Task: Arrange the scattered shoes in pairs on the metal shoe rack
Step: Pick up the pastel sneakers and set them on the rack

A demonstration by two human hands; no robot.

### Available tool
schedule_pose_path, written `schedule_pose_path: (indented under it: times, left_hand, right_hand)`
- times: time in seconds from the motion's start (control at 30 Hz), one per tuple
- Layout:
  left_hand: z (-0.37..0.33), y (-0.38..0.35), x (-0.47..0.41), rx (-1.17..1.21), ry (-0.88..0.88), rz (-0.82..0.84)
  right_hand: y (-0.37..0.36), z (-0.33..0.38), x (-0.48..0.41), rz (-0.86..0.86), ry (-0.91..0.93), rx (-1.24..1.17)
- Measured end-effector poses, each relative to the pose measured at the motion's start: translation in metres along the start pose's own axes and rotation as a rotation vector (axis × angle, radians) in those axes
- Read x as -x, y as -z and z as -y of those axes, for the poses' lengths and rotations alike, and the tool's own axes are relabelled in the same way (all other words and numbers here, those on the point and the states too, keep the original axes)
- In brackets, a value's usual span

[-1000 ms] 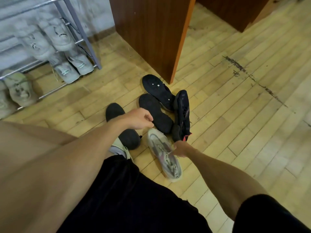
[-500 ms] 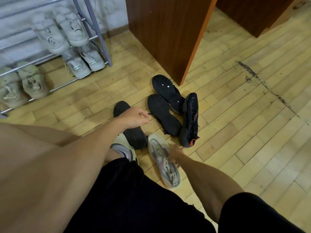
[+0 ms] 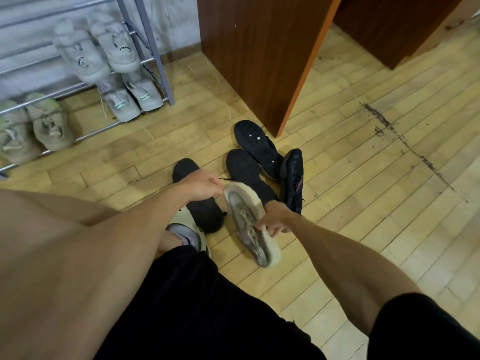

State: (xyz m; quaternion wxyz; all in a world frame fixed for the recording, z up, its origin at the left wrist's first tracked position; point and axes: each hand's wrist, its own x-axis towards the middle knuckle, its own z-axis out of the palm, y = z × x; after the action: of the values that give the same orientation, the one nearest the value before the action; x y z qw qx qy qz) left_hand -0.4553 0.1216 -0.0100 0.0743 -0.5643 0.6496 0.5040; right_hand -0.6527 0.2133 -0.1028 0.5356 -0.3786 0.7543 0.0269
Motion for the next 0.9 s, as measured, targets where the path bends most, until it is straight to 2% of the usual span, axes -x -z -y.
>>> schedule_pose_path:
  times: [0.13, 0.2, 0.3, 0.4, 0.53, 0.6, 0.77, 0.9]
  left_hand:
    - [-0.007, 0.001, 0.004, -0.009, 0.023, -0.038]
    - [-0.01, 0.006, 0.004, 0.048, 0.048, -0.121]
    - [-0.009, 0.02, 0.007, 0.301, 0.117, -0.267]
    - [-0.005, 0.044, 0.015, 0.612, 0.108, -0.273]
    - [-0.014, 0.085, 0.036, 0.823, -0.041, -0.242]
    - [-0.018, 0.104, 0.047, 0.91, -0.101, -0.283]
    - [-0.02, 0.155, 0.079, 0.943, -0.169, -0.536]
    - [-0.011, 0.2, 0.126, 0.901, -0.21, -0.707]
  right_hand:
    - [0.03, 0.053, 0.009, -0.07, 0.165, -0.229]
    - [0.045, 0.086, 0.016, -0.081, 0.263, -0.291]
    - [0.07, 0.131, 0.027, -0.054, 0.404, -0.336]
    - [0.092, 0.171, 0.04, -0.015, 0.505, -0.331]
    - [0.113, 0.22, 0.065, -0.034, 0.637, -0.39]
    - [0.118, 0.246, 0.08, -0.052, 0.724, -0.431]
    - [0.119, 0.314, 0.119, -0.109, 0.891, -0.294]
    - [0.111, 0.36, 0.163, 0.005, 1.044, -0.178]
